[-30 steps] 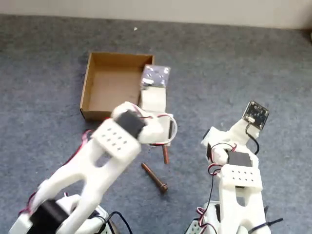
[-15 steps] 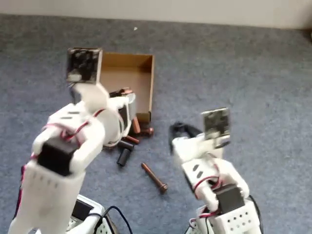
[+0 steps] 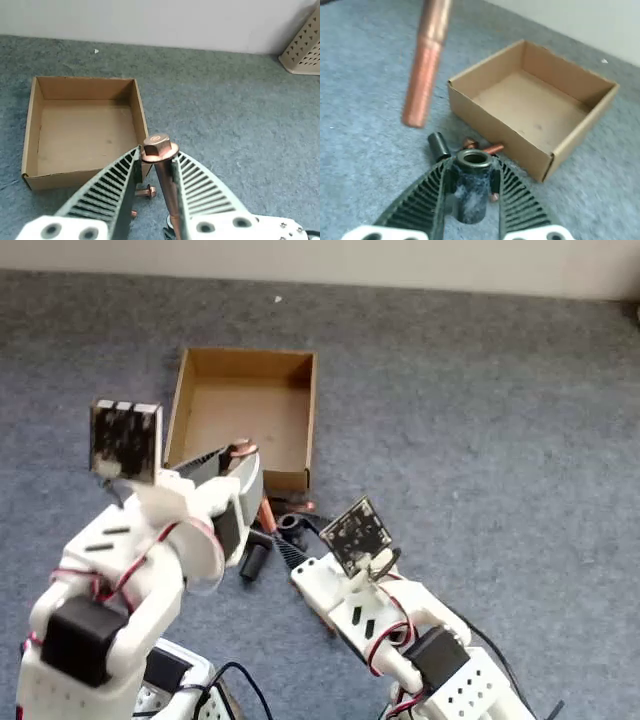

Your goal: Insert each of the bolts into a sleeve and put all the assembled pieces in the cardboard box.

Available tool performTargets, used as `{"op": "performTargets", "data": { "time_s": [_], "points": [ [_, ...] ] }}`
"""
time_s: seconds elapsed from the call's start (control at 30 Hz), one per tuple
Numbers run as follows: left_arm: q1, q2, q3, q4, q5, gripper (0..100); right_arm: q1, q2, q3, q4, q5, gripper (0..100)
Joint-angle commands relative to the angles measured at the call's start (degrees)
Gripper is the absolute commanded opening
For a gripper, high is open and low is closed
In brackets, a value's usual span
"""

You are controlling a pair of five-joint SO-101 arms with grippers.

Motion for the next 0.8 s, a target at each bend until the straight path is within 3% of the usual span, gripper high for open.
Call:
{"op": "performTargets", "data": {
  "time_s": [0.0,0.17,0.77],
  "points": [
    [-0.57,-6.37,4.53,-5.19,-0.7,0,-3.56,-1.27,-1.01,-3.38,0.7,0.4],
    [-1.01,-11.56,14.11,-11.08,-0.7,0,-6.11,-1.27,-1.36,-3.38,0.7,0.4],
    [-0.66,-25.36,27.91,-11.16,-3.08,0,-6.2,-1.36,-2.95,-3.38,0.7,0.4]
  ]
}}
